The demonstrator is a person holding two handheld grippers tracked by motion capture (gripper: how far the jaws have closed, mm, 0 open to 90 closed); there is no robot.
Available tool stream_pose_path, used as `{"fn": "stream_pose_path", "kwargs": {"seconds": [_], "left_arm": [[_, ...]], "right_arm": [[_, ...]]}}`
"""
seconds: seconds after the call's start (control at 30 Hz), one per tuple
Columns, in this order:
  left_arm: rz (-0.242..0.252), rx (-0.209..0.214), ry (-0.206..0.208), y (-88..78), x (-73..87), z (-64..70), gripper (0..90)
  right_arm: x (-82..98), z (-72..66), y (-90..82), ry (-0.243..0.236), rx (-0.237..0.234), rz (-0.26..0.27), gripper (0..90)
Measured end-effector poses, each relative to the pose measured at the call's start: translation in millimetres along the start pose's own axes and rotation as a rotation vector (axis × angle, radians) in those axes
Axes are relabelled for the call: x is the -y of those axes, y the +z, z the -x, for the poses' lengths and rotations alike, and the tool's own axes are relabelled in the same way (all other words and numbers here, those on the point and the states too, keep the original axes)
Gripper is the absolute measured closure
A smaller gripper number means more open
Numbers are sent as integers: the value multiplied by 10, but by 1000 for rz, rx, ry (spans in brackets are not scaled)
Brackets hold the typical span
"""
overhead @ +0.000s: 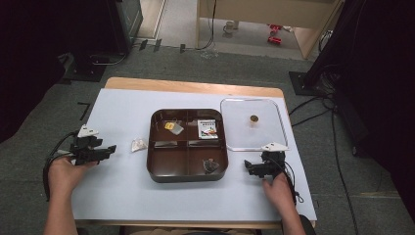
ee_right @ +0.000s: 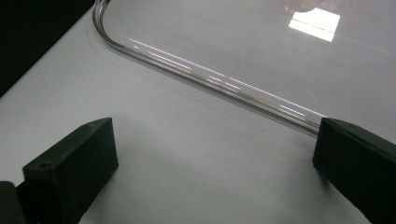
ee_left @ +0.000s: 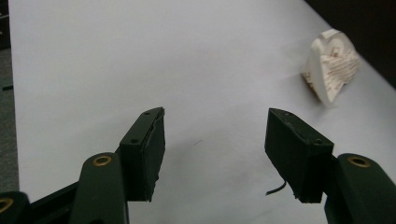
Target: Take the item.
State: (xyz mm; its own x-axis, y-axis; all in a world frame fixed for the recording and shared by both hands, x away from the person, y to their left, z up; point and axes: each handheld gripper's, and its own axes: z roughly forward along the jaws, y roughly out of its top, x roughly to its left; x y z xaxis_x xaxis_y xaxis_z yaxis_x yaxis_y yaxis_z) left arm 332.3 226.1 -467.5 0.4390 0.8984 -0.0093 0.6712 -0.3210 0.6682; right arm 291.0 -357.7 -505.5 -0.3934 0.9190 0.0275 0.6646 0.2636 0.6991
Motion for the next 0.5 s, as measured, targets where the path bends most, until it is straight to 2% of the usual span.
{"fn": "stream_pose_path", "kwargs": {"seconds": [0.1,0.23,0.33,0.4,0.43,0.47,0.5], "left_arm": [[-13,-19,25,51,36,-25,376],[-36,-18,44,108,66,-28,378],[-23,-18,76,114,75,-15,377],[-21,-15,56,121,83,-26,376],[-20,-15,38,125,90,-35,359],[-12,-10,2,132,110,-61,339],[1,-4,-8,131,124,-72,320]], "right_arm": [[0,0,0,0,0,0,0],[0,0,0,0,0,0,0],[0,0,0,0,0,0,0],[0,0,0,0,0,0,0],[0,0,0,0,0,0,0],[0,0,0,0,0,0,0],[0,-1,0,0,0,0,0]]}}
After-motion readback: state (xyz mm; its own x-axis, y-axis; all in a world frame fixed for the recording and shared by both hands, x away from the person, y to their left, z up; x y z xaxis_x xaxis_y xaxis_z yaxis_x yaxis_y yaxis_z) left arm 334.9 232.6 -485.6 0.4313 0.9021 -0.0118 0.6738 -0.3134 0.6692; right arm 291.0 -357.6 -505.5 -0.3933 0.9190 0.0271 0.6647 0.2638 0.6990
